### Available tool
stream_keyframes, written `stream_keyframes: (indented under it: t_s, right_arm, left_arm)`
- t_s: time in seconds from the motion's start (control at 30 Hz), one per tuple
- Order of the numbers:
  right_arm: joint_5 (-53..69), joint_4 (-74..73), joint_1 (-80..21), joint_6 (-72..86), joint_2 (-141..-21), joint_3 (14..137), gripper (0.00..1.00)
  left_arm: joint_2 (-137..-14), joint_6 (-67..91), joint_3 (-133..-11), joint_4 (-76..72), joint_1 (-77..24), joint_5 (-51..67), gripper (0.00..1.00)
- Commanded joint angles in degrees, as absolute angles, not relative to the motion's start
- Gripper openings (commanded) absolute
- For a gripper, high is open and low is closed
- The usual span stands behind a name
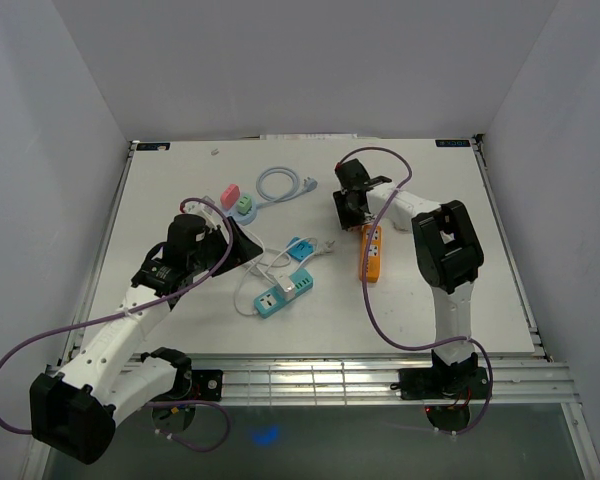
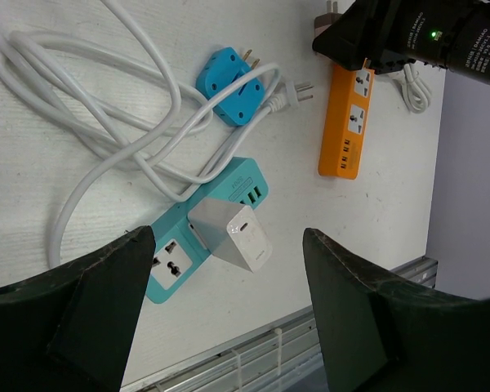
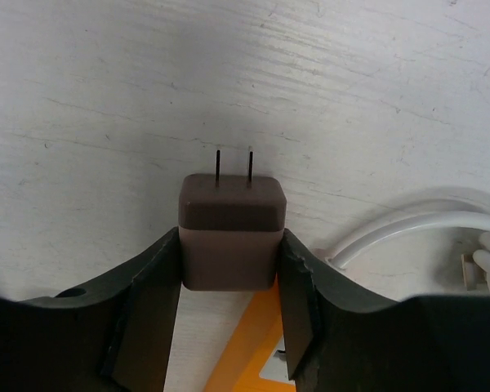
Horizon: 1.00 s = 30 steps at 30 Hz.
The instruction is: Insert the plug
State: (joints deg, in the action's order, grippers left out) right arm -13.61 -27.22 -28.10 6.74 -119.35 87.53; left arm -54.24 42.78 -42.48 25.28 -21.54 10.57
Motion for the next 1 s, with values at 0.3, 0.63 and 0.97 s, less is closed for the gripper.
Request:
stream_keyframes:
  t_s: [0.3, 0.63, 0.97]
  right_arm:
    - [-3.97, -17.33, -30.05, 2.12, -104.36, 77.11, 0.35]
    - [8.88, -5.71, -37.52, 0.35, -85.53, 62.32, 0.35]
    - [9.14, -7.56, -45.35, -2.9, -81.47, 64.07, 0.36]
  left_arm:
    - [-61.78, 40.25, -48.51, 25.66, -21.27, 16.69, 0.85]
    - [-69.08, 39.64, -53.44, 21.98, -21.27, 26.89, 0.87]
    - [-71.19, 42.27, -53.35, 15.48, -21.45, 34.45, 0.87]
